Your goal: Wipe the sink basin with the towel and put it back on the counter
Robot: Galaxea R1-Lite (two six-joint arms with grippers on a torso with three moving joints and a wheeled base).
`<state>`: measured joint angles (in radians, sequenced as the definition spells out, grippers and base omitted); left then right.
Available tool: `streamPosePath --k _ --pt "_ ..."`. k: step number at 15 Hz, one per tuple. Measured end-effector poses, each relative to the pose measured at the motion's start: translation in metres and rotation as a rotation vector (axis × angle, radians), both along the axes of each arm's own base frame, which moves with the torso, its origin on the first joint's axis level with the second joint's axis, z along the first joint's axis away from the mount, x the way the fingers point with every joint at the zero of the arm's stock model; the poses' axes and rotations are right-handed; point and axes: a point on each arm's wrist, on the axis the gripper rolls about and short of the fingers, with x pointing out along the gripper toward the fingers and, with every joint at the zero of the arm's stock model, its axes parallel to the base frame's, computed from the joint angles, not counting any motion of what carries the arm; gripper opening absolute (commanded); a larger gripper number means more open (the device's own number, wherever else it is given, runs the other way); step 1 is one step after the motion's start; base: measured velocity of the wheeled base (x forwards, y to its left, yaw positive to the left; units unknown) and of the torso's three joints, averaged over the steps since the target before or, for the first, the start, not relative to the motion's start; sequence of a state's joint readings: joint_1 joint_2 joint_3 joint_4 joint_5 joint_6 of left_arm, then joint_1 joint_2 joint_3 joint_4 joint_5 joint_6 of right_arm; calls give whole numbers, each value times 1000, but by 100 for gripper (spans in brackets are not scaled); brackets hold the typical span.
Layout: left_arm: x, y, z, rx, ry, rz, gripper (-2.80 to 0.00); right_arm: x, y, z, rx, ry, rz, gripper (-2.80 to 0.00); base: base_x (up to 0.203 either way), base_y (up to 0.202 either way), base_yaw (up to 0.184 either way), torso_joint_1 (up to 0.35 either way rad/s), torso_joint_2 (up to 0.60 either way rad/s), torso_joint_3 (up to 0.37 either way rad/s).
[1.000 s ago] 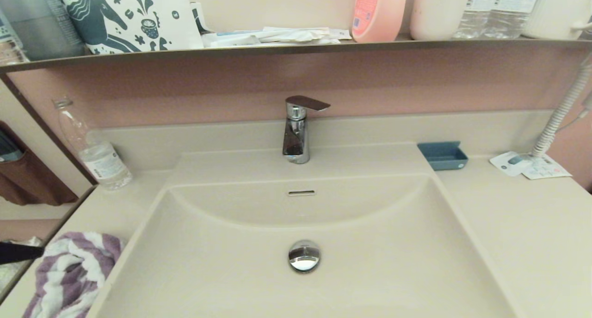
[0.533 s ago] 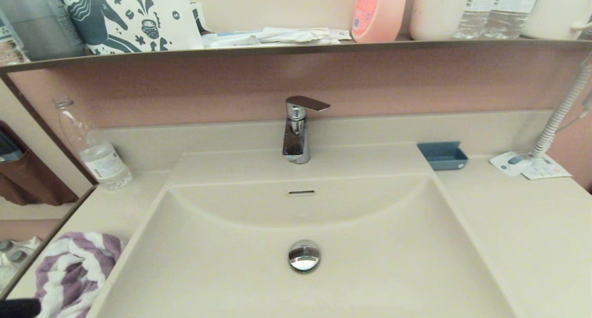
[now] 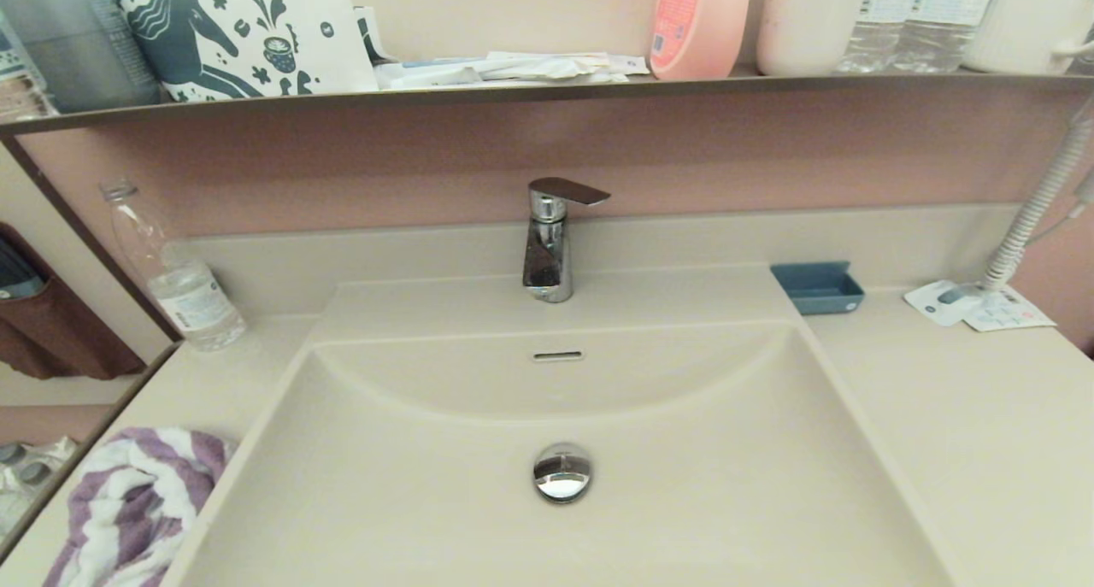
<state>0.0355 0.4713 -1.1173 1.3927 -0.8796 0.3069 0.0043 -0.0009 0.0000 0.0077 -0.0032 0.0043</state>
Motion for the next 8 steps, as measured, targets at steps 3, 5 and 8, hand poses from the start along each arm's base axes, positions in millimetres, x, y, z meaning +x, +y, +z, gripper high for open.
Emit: streamPosePath --k 3,5,8 --pt "-25 0 -29 -4 -25 152 -280 0 0 0 1 0 0 -280 0 0 0 0 0 0" --pt "-25 4 -53 -12 -79 268 -280 0 0 0 1 0 0 -280 0 0 0 0 0 0" --pt "5 11 -85 2 -239 483 -280 0 0 0 1 0 -1 -280 0 0 0 0 0 0"
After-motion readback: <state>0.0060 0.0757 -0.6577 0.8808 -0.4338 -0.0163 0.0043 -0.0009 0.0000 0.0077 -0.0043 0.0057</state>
